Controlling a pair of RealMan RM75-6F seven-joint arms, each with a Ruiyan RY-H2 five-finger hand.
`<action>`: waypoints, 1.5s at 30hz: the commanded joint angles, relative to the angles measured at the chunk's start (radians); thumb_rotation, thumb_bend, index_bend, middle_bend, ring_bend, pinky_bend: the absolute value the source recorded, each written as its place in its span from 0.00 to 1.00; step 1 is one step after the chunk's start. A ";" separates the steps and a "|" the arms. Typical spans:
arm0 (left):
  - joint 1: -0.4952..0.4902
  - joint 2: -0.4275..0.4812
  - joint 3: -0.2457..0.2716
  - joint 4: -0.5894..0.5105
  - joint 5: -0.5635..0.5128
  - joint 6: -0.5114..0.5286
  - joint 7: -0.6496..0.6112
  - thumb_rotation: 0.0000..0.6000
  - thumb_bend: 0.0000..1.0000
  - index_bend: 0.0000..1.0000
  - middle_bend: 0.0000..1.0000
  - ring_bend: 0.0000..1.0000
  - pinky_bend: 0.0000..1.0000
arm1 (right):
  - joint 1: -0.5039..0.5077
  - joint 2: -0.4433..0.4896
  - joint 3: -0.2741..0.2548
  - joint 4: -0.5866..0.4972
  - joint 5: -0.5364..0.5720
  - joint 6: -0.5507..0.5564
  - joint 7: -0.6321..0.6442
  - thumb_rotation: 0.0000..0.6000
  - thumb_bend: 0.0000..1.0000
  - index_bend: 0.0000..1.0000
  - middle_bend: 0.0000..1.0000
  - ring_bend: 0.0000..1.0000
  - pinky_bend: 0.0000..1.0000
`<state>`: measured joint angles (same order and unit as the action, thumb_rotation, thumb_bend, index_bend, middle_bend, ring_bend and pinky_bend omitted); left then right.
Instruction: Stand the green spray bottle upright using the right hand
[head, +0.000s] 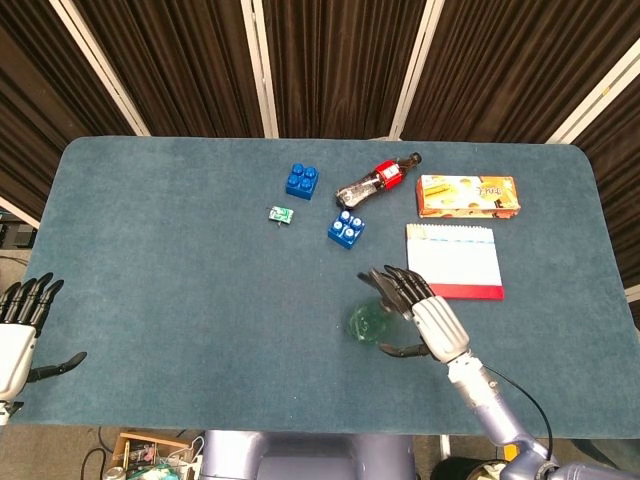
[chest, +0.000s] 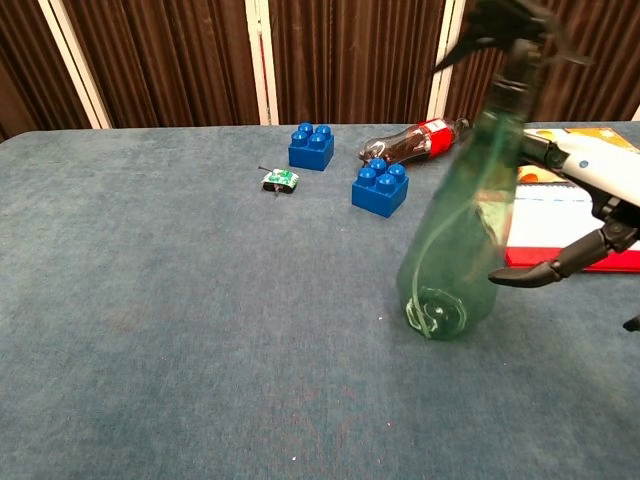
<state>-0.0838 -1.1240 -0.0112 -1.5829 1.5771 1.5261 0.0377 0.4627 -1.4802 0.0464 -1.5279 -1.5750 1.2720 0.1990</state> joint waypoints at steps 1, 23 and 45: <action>0.000 0.000 0.000 0.000 0.000 0.001 -0.001 1.00 0.00 0.00 0.00 0.00 0.04 | -0.002 0.011 0.002 -0.011 0.004 -0.002 -0.007 1.00 0.16 0.00 0.00 0.00 0.04; 0.001 -0.005 -0.002 -0.004 -0.007 -0.002 0.021 1.00 0.00 0.00 0.00 0.00 0.04 | -0.069 0.180 -0.033 0.004 0.034 0.012 -0.132 1.00 0.22 0.00 0.00 0.00 0.01; -0.007 -0.022 -0.008 0.002 -0.021 -0.018 0.053 1.00 0.00 0.00 0.00 0.00 0.04 | -0.360 0.252 0.010 -0.051 0.194 0.373 -0.490 1.00 0.23 0.00 0.00 0.00 0.00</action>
<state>-0.0902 -1.1454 -0.0198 -1.5821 1.5568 1.5094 0.0899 0.1250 -1.2504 0.0630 -1.5538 -1.3808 1.6291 -0.2815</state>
